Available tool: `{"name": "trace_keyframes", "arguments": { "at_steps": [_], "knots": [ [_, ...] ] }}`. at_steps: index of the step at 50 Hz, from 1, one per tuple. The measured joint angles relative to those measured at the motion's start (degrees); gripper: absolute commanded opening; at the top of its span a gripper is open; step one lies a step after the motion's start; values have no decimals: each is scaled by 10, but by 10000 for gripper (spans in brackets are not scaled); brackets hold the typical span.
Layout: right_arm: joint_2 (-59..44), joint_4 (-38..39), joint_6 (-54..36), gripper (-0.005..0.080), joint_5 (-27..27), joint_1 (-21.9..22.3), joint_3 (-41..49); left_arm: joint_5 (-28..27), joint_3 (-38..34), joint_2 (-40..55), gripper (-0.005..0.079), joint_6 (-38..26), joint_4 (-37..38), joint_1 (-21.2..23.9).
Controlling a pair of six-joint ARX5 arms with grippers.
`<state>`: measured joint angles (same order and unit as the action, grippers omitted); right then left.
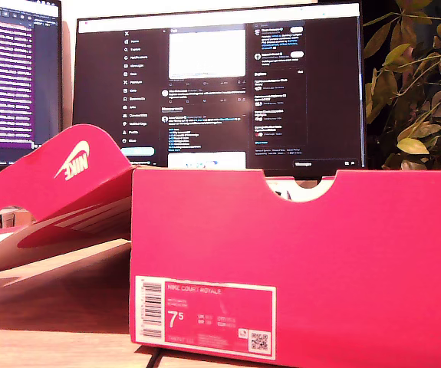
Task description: Close the red shoebox by pushing the lid with your left arm and holding the box in place with your right arm
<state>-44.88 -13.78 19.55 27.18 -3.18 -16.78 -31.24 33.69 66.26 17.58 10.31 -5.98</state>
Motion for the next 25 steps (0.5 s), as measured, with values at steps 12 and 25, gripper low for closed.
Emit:
{"name": "trace_keyframes", "arguments": {
  "at_steps": [12,25],
  "knots": [
    [-58,35,0,-12,8,-34,-2,-23,22,96,-19,-20,4,-33],
    [-122,68,0,-12,8,-53,-34,-96,25,183,-19,-28,5,-83]
  ]
}}
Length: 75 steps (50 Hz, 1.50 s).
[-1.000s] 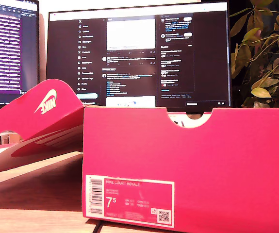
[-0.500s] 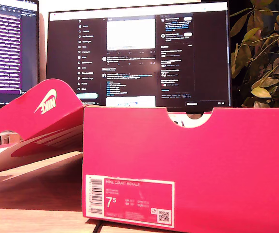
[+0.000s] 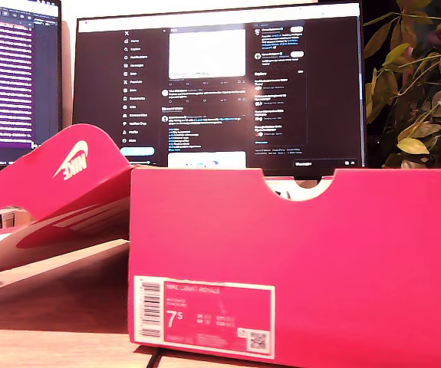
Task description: Close the red shoebox by pushing the lid with your left arm and holding the box in place with your right arm
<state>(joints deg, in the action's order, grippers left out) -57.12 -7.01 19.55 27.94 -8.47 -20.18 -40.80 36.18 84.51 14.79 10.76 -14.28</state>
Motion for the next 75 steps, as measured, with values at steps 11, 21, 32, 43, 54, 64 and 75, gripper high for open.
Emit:
{"name": "trace_keyframes", "arguments": {
  "at_steps": [11,21,32,43,54,64,75],
  "knots": [
    [-39,21,0,-12,1,-19,-11,-96,4,42,-19,-1,11,-11],
    [-47,26,0,-12,2,-25,-12,-140,19,91,-19,-16,43,-11],
    [-47,26,0,-12,2,-25,-12,-196,20,96,-19,-30,48,-14],
    [-47,27,-7,-12,1,-25,-12,-267,72,98,-19,-30,76,-27],
    [-47,27,-14,-12,1,-25,-12,-296,120,63,-19,-30,121,-27],
    [-47,27,-14,-12,2,-25,-12,-328,148,5,-19,-30,159,-25],
    [-47,28,-14,-12,2,-25,-12,-331,159,-77,-19,-15,166,1]
  ]
}}
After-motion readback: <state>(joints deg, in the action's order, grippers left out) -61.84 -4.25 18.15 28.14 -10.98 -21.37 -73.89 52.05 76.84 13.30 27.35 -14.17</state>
